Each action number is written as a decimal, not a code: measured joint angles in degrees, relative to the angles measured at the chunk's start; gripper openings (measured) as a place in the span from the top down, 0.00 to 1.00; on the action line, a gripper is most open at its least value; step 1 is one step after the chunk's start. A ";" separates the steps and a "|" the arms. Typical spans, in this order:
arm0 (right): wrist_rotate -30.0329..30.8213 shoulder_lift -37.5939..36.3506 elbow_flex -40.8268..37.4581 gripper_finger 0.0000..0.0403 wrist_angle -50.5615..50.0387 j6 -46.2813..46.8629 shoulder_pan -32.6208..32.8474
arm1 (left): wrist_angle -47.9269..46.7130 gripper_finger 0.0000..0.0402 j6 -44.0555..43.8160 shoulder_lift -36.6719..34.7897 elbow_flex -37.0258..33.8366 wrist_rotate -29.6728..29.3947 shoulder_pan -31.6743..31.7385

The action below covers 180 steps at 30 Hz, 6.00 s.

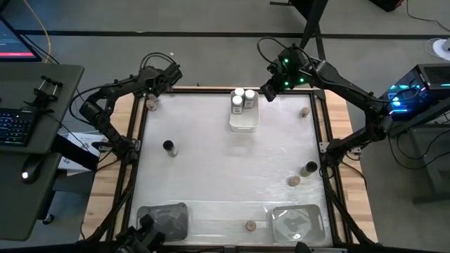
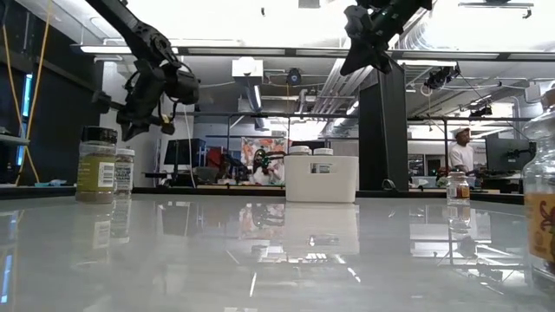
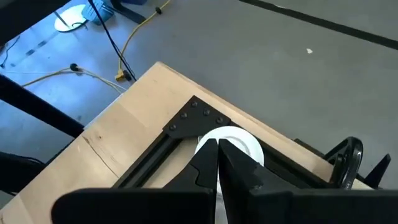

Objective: Sort spices by type
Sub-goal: Put the white seasoning bottle into the white bin

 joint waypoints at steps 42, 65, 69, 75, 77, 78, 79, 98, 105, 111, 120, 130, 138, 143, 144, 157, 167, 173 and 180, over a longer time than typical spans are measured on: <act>-0.20 0.00 0.00 1.00 0.00 2.13 3.96 | 8.96 1.00 -3.40 -0.15 -5.70 3.68 -15.64; -0.09 0.00 0.00 1.00 0.48 -0.16 3.96 | 15.62 1.00 24.79 -5.16 -5.99 17.55 -48.43; -0.27 0.00 0.00 1.00 0.60 -0.67 3.96 | 14.70 1.00 36.70 -9.43 -6.19 24.25 -50.71; -0.27 0.00 0.00 1.00 0.95 -0.60 3.96 | 12.55 1.00 40.07 -15.31 -5.97 31.21 -50.75; -0.26 0.00 0.00 1.00 0.96 -0.71 3.96 | 12.71 1.00 39.57 -17.48 -4.11 33.33 -50.17; -0.26 0.00 0.00 1.00 0.96 -0.82 3.95 | 13.09 1.00 38.45 -18.45 -2.80 34.07 -49.83; -0.26 0.00 0.00 1.00 0.96 -0.86 3.93 | 13.19 1.00 36.59 -19.28 -1.48 34.24 -49.49; -0.15 0.00 0.00 1.00 -0.09 -6.44 3.72 | 3.22 0.20 34.70 -11.74 7.54 53.10 -40.94; 0.90 0.00 0.00 1.00 -0.65 -6.44 3.72 | 1.98 0.11 31.83 -2.46 7.54 58.57 -39.94; 1.00 0.00 0.00 1.00 -0.85 -6.29 3.72 | 1.96 0.11 29.31 0.48 7.89 53.40 -40.28; 1.03 0.00 0.00 1.00 -0.91 -5.19 3.72 | 1.81 0.11 31.35 -1.55 13.28 50.97 -40.20; 0.98 0.00 0.00 1.00 -2.91 -5.36 3.72 | 3.00 0.11 43.28 0.58 15.36 46.60 -40.64; 0.87 0.00 0.00 1.00 -5.73 -5.18 3.72 | 5.91 0.11 62.97 6.96 15.37 46.69 -41.04; 0.89 0.00 0.00 1.00 -7.66 -3.85 3.72 | 11.25 0.11 72.97 12.06 15.37 49.77 -39.93; 0.87 0.00 0.00 1.00 -7.82 -3.47 3.72 | 11.95 0.11 74.45 12.79 15.37 49.89 -39.57; 1.05 -0.02 0.00 1.00 -8.11 3.69 3.76 | 17.16 0.11 85.33 18.01 15.39 51.79 -40.95; 4.68 -0.02 0.02 1.00 -8.09 10.10 4.15 | 13.34 0.11 85.43 17.96 14.86 50.23 -41.73; 4.65 -0.02 0.02 1.00 -8.11 10.19 4.15 | 9.95 0.11 85.96 16.46 12.38 49.79 -40.07; 4.62 -0.02 0.02 1.00 -8.10 6.87 4.15 | 14.04 0.11 86.62 14.05 4.37 50.56 -39.28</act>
